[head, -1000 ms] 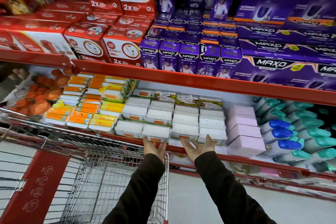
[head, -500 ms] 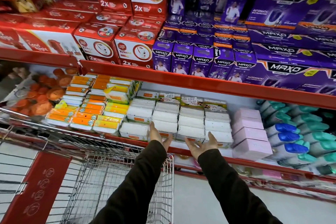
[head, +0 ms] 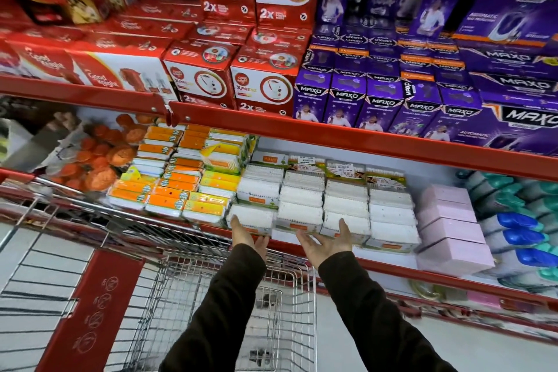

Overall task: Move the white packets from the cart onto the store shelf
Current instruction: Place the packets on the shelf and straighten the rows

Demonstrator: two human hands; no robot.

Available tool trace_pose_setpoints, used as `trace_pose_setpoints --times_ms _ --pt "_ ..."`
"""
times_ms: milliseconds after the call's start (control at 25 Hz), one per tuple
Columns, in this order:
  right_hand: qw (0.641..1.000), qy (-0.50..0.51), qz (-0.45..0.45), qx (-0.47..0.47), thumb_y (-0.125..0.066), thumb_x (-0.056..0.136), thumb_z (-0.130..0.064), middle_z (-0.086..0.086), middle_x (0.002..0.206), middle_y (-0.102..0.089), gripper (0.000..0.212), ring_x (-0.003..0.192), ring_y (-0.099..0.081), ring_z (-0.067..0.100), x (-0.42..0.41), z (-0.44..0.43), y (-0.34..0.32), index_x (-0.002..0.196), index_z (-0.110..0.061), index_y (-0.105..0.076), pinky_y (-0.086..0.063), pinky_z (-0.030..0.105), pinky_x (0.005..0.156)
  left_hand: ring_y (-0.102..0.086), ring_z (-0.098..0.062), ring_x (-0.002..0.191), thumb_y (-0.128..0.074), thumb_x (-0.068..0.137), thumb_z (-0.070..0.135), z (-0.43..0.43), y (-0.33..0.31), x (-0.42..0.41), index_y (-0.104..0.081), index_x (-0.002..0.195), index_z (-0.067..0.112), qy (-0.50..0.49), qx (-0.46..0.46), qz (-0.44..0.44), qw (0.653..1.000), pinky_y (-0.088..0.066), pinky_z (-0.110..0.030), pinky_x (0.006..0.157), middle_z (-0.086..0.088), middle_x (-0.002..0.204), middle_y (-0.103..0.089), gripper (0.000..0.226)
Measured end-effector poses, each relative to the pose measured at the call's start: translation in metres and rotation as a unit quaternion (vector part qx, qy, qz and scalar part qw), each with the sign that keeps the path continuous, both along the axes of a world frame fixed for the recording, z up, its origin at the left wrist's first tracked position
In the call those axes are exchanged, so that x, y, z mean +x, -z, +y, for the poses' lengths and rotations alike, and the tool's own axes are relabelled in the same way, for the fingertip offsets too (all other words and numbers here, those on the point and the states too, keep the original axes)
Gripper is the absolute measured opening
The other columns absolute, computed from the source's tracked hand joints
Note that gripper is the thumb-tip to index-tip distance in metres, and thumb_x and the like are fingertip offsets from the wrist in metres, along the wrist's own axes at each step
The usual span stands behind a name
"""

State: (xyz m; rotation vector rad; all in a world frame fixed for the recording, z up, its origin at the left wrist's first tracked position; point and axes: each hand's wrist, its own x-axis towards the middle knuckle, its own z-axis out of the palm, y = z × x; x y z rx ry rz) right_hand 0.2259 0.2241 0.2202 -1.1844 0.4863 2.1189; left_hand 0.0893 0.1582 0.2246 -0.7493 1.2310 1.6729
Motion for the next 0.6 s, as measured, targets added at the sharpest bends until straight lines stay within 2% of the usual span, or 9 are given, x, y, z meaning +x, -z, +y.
trace_pose_setpoints --times_ms 120,360,440,520,600 --pt "1.0 0.021 -0.005 -0.008 -0.058 0.092 -0.051 0.031 0.156 -0.025 0.088 0.14 -0.037 0.045 -0.013 0.002 0.004 0.153 -0.001 -0.02 -0.035 0.049 0.117 -0.043 -0.036 0.135 -0.047 0.098 0.051 0.006 -0.006 -0.013 -0.035 0.151 0.018 0.025 0.001 -0.002 1.0 -0.048 -0.041 0.103 -0.016 0.155 -0.036 0.064" --pt "0.999 0.036 -0.028 -0.006 -0.059 0.091 -0.051 0.03 0.155 -0.025 0.085 0.137 -0.042 0.046 -0.022 0.001 0.008 0.151 -0.004 -0.022 -0.039 0.051 0.113 -0.03 -0.036 0.143 -0.043 0.103 0.042 0.019 -0.021 -0.016 -0.026 0.154 0.019 0.064 -0.003 0.007 0.998 -0.045 -0.038 0.106 -0.01 0.164 -0.014 0.059" --pt "0.999 0.037 -0.033 -0.003 -0.06 0.09 -0.051 0.029 0.156 -0.025 0.085 0.136 -0.042 0.046 -0.025 0.0 0.009 0.151 -0.004 -0.023 -0.04 0.051 0.113 -0.028 -0.035 0.145 -0.042 0.103 0.042 0.021 -0.018 -0.021 -0.025 0.155 0.021 0.083 0.003 0.012 0.997 -0.042 -0.039 0.109 -0.009 0.165 -0.014 0.059" --pt "0.999 0.043 -0.033 0.002 -0.061 0.09 -0.051 0.029 0.156 -0.025 0.085 0.137 -0.041 0.045 -0.026 -0.001 0.009 0.151 -0.004 -0.023 -0.04 0.051 0.113 -0.031 -0.032 0.144 -0.045 0.101 0.046 0.021 -0.01 -0.029 -0.027 0.155 0.019 0.097 0.017 0.004 0.995 -0.043 -0.041 0.109 -0.01 0.163 -0.02 0.063" --pt "0.998 0.047 -0.03 0.012 -0.06 0.091 -0.049 0.028 0.156 -0.026 0.087 0.139 -0.039 0.043 -0.026 -0.005 0.007 0.152 -0.003 -0.021 -0.038 0.049 0.114 -0.048 -0.032 0.13 -0.051 0.098 0.046 0.015 -0.004 -0.036 -0.03 0.154 0.017 0.087 0.039 -0.016 0.995 -0.052 -0.039 0.095 -0.013 0.162 -0.025 0.066"
